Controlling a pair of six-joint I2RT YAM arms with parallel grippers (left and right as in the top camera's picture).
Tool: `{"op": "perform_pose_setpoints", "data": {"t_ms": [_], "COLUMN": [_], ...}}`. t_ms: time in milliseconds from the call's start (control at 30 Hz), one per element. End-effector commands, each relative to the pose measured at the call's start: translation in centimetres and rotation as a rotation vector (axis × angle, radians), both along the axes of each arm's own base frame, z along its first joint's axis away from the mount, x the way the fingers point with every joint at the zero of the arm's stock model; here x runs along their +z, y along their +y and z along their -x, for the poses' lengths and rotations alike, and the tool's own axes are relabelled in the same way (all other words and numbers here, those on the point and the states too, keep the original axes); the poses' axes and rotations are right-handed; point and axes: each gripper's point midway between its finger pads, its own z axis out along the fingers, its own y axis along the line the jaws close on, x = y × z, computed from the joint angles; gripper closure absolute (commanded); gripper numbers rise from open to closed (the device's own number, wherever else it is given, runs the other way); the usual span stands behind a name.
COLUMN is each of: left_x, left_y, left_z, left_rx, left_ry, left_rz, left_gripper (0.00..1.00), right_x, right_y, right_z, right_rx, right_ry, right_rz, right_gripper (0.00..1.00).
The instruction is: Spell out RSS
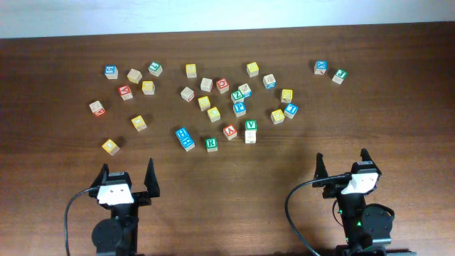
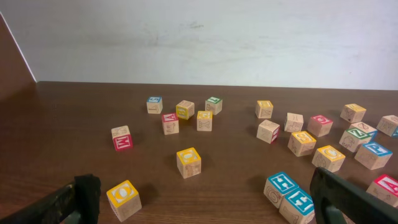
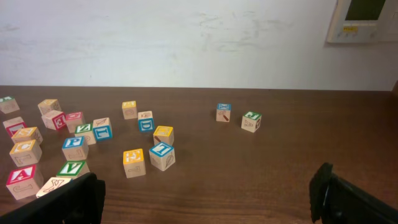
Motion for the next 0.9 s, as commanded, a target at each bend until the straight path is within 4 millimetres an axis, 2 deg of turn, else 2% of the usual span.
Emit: {"op": "perform_pose_setpoints", "data": {"t_ms": [0, 633, 667, 700, 733, 767, 800, 833, 867], "left_x": [-0.3, -0.3, -0.3, 0.1, 0.4, 1.5, 3.8, 5.1, 7.7], "left_y": [-0.3, -0.3, -0.8, -2.8, -5.8, -9.7, -12.3, -13.1, -13.5], "left_z": [0.0, 0.0, -0.1, 0.0, 0.5, 2.1, 4.0, 4.9, 6.0], "left_rx": [-0.017, -0.017, -0.043, -0.159, -0.337, -0.586, -0.770, -0.831, -0.863], "left_ry": [0.006, 0.005, 0.004, -0.010, -0.023, -0.064, -0.172, -0.234, -0.369], "left_rz": [-0.014, -0.014, 0.000, 0.008, 0.019, 0.022, -0.017, -0.048, -0.117], "left_gripper": [0.01, 0.01, 0.01, 0.01, 0.01, 0.01, 0.01, 0.01, 0.01], "right_x": [-0.2, -0.2, -0.2, -0.2, -0.2, -0.2, -0.2, -0.2, -0.2], "right_y": [-0.3, -0.3, -0.3, -0.3, -0.3, -0.3, -0.3, -0.3, -0.3], "right_z": [0.0, 0.0, 0.0, 0.0, 0.0, 0.0, 0.0, 0.0, 0.0], "right_rx": [-0.014, -0.013, -0.014, -0.014, -0.014, -0.014, -0.014, -0.014, -0.014], "right_ry": [0.004, 0.004, 0.004, 0.004, 0.004, 0.004, 0.004, 0.004, 0.004], "right_rz": [0.007, 0.007, 0.007, 0.007, 0.007, 0.007, 0.007, 0.007, 0.007], "right_gripper": [0.02, 0.02, 0.02, 0.02, 0.02, 0.02, 0.02, 0.02, 0.02]}}
